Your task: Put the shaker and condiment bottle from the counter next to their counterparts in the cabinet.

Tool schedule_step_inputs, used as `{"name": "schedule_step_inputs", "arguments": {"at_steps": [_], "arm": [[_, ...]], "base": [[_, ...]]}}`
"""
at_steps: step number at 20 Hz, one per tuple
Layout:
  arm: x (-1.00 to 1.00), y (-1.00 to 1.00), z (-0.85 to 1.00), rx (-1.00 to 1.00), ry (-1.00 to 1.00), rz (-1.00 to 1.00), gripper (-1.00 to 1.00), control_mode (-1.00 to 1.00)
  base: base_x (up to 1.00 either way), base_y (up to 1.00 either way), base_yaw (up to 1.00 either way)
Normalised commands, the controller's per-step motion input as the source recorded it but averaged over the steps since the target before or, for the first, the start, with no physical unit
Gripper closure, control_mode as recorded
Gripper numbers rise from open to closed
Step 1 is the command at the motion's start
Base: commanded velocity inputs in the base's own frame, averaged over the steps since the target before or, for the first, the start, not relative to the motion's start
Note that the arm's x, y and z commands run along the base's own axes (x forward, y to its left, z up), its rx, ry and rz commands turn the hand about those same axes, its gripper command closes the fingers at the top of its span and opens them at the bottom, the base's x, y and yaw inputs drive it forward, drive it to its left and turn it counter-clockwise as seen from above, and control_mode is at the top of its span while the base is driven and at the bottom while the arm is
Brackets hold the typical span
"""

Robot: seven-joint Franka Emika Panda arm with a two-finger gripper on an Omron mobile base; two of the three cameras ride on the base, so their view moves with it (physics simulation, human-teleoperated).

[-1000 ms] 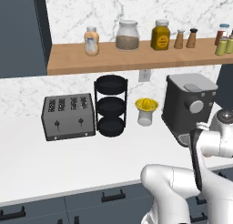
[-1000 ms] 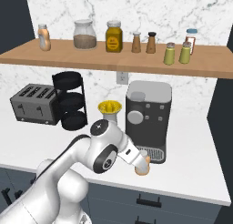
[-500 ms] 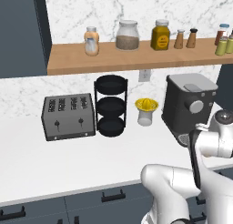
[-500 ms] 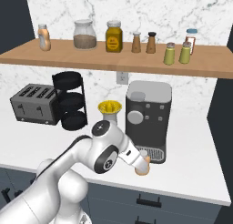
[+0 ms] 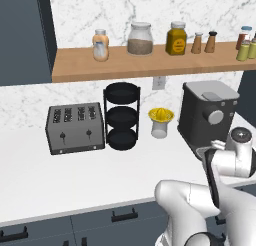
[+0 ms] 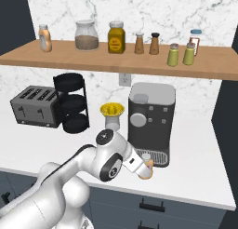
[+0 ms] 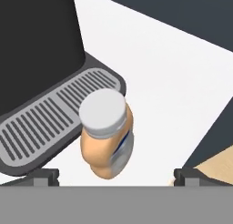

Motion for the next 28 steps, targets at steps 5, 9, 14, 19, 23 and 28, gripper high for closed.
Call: {"name": "schedule_step_inputs", "arguments": {"at_steps": [5, 9, 14, 19, 23, 28], "arm": [[0.19, -0.01, -0.16, 0.00, 0.00, 0.00, -1.00, -1.00], [0.12, -0.03, -0.19, 0.00, 0.00, 0.00, -1.00, -1.00], [0.19, -0.11, -0.21, 0.00, 0.00, -0.01, -1.00, -1.00], [0.16, -0.01, -0.22, 0.00, 0.00, -0.03, 1.00, -1.00], [0.24, -0.17, -0.14, 0.00, 0.00, -0.04, 1.00, -1.00], [0.12, -0.09, -0.02, 0.00, 0.00, -0.03, 1.00, -1.00]], "base": [[0.00, 0.00, 0.00], [0.00, 0.00, 0.00], [0.00, 0.00, 0.00], [0.00, 0.00, 0.00], [0.00, 0.00, 0.00], [0.00, 0.00, 0.00]]}}
